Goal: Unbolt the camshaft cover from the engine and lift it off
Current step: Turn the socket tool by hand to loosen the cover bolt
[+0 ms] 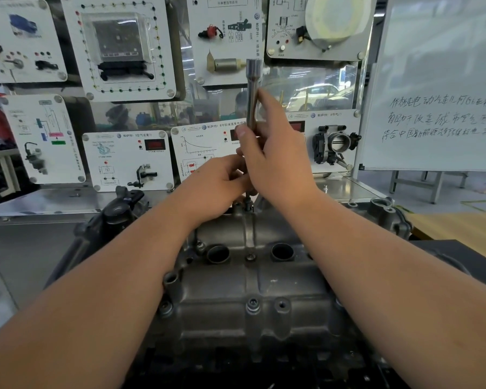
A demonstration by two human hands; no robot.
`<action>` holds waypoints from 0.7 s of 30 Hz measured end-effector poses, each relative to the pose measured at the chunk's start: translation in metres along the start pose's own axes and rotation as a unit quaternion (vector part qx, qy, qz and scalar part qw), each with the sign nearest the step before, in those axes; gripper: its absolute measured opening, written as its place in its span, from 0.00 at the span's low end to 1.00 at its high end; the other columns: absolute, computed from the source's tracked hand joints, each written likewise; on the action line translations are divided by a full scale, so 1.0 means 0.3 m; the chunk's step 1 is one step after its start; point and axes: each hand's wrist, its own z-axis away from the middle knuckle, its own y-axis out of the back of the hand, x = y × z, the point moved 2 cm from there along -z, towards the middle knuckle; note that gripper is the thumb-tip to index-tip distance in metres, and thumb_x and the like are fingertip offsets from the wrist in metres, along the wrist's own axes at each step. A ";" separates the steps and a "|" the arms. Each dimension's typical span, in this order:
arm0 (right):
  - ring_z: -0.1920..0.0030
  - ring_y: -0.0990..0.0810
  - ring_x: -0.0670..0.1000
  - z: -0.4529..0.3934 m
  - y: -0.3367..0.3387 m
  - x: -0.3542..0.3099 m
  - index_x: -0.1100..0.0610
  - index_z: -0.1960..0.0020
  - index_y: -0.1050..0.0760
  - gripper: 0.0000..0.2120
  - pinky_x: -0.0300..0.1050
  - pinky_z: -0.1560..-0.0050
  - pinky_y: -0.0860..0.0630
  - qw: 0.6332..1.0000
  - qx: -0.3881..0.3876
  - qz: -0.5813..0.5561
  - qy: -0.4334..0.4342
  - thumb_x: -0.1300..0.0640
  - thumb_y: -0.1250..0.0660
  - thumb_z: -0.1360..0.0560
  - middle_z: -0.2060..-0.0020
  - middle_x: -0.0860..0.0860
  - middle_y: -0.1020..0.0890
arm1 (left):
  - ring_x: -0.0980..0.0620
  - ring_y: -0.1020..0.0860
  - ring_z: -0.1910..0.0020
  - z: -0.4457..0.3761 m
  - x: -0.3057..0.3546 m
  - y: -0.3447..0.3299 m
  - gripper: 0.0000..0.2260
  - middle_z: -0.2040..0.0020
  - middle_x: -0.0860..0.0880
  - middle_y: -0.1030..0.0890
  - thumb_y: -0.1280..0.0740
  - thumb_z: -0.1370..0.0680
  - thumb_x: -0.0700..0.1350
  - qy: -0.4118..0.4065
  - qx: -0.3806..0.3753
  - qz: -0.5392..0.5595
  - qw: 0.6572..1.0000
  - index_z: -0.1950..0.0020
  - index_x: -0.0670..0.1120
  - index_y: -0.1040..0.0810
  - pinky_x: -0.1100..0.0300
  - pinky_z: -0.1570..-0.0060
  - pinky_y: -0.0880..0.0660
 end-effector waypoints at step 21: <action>0.54 0.17 0.54 -0.005 0.001 -0.011 0.57 0.26 0.34 0.19 0.49 0.55 0.23 0.999 -0.036 0.032 0.004 0.55 0.41 0.16 0.52 0.54 0.16 | 0.56 0.16 0.55 -0.005 -0.022 -0.005 0.07 0.54 0.57 0.14 0.36 0.20 0.54 -0.028 0.014 -0.002 0.999 0.53 0.66 0.21 0.56 0.59 0.24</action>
